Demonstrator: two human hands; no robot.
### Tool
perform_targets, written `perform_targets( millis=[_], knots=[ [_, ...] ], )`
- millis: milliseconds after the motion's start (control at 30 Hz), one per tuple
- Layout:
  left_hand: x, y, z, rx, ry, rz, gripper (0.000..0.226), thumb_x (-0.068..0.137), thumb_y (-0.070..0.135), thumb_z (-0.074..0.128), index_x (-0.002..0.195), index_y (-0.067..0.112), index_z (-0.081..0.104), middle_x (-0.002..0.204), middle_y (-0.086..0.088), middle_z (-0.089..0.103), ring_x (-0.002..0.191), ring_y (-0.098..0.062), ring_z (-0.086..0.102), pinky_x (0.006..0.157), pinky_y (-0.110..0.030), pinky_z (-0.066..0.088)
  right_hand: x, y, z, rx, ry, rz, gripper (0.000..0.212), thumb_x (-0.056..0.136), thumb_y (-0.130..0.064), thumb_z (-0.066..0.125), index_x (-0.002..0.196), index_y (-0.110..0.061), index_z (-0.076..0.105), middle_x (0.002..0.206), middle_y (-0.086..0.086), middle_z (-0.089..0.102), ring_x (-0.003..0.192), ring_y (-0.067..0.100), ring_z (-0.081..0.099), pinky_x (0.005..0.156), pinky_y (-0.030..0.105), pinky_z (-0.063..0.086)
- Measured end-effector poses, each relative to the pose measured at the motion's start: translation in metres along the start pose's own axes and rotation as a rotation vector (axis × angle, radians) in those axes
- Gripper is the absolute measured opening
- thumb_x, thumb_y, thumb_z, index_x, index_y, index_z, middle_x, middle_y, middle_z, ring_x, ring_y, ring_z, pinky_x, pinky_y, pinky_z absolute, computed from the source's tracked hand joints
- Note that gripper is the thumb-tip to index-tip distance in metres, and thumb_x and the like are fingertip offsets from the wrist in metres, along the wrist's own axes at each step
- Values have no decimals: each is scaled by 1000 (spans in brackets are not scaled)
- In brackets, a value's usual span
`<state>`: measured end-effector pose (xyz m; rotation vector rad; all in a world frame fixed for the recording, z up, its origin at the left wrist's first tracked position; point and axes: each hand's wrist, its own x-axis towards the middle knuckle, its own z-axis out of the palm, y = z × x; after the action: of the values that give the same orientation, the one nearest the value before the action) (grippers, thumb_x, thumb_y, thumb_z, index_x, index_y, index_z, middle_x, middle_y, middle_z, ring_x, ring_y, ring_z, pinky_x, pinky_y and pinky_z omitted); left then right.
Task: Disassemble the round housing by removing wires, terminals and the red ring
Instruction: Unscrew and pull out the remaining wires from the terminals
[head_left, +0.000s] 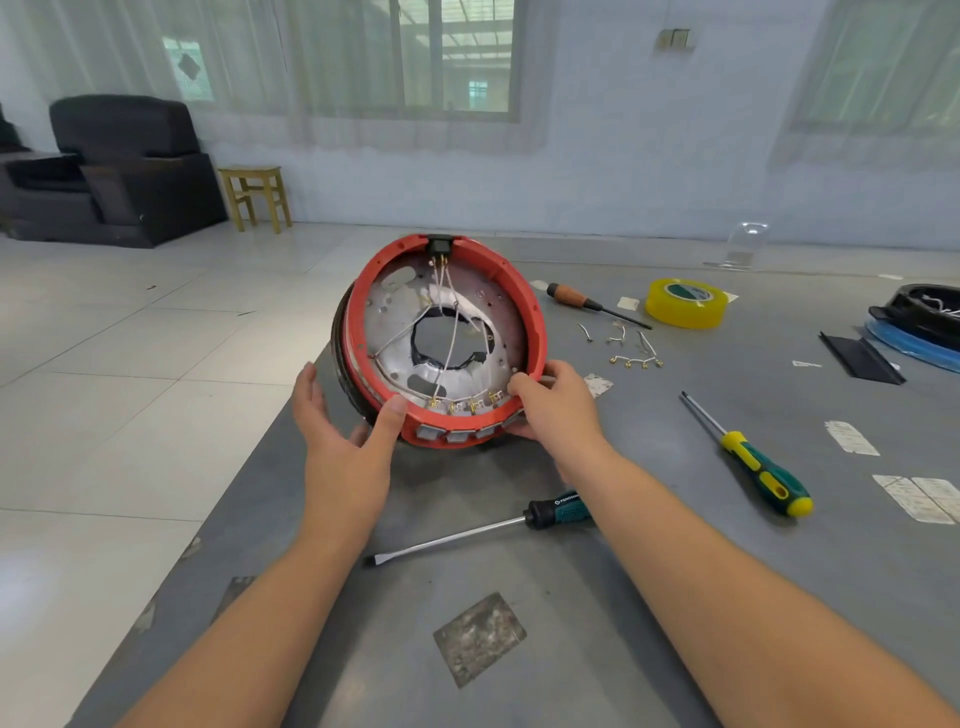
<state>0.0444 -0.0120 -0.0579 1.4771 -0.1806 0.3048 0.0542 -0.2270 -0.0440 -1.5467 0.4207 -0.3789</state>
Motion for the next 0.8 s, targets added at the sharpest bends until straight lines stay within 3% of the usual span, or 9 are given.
perform_targets(
  millis=[67,133,267,400,500,600,667,800],
  knots=[
    [2,-1,1,-160,-33,-165,103,80,42,82,159,47,16,165,4,34,122,0,63,99,-44,58,-2,1,0,38,12,-14,28,73,-31,68,100,-29,60,105,0,70,92,22,74,74,46,65],
    [5,-2,1,-325,-69,-282,105,77,36,82,162,36,20,156,0,49,125,-20,66,96,-48,60,-2,1,-1,38,20,-35,33,69,-31,67,102,-31,59,106,-2,70,93,21,74,80,49,63],
    [10,-8,-1,-402,-158,-312,62,82,26,79,139,15,57,135,-4,69,120,-31,69,94,-50,61,-2,-2,-1,7,25,-74,34,67,-27,64,99,-37,57,100,-9,69,88,22,75,79,51,63],
    [11,-11,-4,-465,-85,-385,67,80,18,83,138,14,49,131,-12,70,117,-35,71,90,-58,60,-8,-4,-1,-72,22,-107,33,69,-25,64,95,-44,55,88,-19,66,82,15,72,76,50,63],
    [10,-10,-4,-453,-82,-402,59,88,8,79,137,14,46,131,-18,68,113,-35,72,89,-61,60,-6,-7,-10,-164,-57,-132,34,73,-31,68,102,-43,55,102,-18,66,96,20,72,85,49,61],
    [11,-8,-6,-446,-76,-407,58,90,7,77,137,13,45,132,-18,67,112,-35,73,89,-60,60,-9,-15,-25,-458,-122,-199,36,79,-52,66,112,-38,58,114,-18,67,110,15,65,94,41,55],
    [11,-7,-6,-443,-76,-398,56,89,7,77,136,13,46,131,-17,68,112,-35,73,89,-59,61,-17,-18,-36,-727,-155,-286,44,81,-67,56,112,-35,60,113,-13,68,107,14,64,91,37,52],
    [11,-7,-6,-428,-70,-381,54,91,5,76,134,14,45,133,-16,67,113,-34,72,91,-59,60,-43,-16,-60,-1064,-357,-543,48,94,-66,45,116,-26,63,107,-9,62,98,12,62,89,41,53]
  ],
)
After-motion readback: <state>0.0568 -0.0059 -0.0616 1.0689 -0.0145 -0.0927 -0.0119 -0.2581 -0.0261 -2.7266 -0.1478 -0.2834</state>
